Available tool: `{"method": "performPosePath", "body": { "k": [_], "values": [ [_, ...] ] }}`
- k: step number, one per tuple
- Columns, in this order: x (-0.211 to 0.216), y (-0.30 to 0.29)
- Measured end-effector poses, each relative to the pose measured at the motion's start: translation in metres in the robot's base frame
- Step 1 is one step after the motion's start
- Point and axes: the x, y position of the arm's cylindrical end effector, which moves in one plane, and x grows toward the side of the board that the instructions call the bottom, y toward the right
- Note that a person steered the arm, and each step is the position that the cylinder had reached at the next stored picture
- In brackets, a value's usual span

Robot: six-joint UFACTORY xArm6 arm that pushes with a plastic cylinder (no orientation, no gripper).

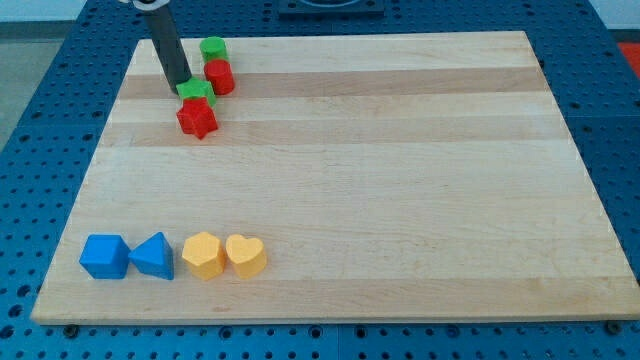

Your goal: Move the red star to the right side of the heart

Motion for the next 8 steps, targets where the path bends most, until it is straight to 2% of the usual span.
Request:
{"method": "performPosePath", "body": {
  "k": [4, 6, 7, 8],
  "values": [
    [0.094, 0.024],
    [0.14, 0.066],
    [0.149, 0.081],
    [0.134, 0.083]
  ]
}}
